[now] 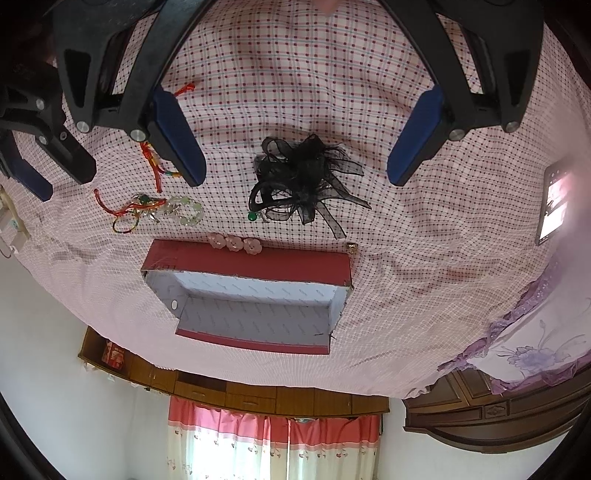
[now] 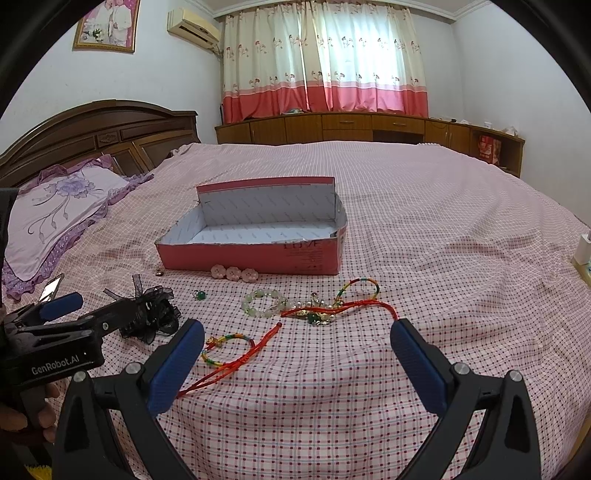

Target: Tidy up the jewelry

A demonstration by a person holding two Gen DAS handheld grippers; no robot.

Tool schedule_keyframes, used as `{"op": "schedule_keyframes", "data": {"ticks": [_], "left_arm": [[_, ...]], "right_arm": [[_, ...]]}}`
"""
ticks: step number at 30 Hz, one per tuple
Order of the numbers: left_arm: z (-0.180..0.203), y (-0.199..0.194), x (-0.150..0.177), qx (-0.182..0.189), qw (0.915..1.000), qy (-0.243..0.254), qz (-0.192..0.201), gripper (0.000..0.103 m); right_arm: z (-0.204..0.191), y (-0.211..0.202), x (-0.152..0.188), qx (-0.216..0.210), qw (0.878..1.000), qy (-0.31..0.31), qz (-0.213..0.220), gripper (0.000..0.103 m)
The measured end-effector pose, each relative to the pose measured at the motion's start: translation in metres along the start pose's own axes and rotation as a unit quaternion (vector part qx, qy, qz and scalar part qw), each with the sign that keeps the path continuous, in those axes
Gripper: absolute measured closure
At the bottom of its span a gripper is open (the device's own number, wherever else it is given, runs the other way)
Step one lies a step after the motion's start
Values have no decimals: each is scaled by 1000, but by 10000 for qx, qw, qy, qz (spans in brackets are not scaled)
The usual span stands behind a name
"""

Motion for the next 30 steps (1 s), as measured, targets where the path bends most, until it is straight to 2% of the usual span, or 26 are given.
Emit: {"op": "schedule_keyframes", "data": {"ticks": [30], "left_arm": [[1,0,3,-18,10000,53,1,11]], "right_arm": [[0,0,1,-4,10000,-12,-7,0]]}}
Point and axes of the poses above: each gripper's, at about its wrist camera, not at the fingertips, and y roughly the way its jaws point, z to its right, x to its underside, the point moved 10 cm from there along y, roughly the way its jaws point, and after that the axes turned 2 degrees about -x, right-handed, at the moved point
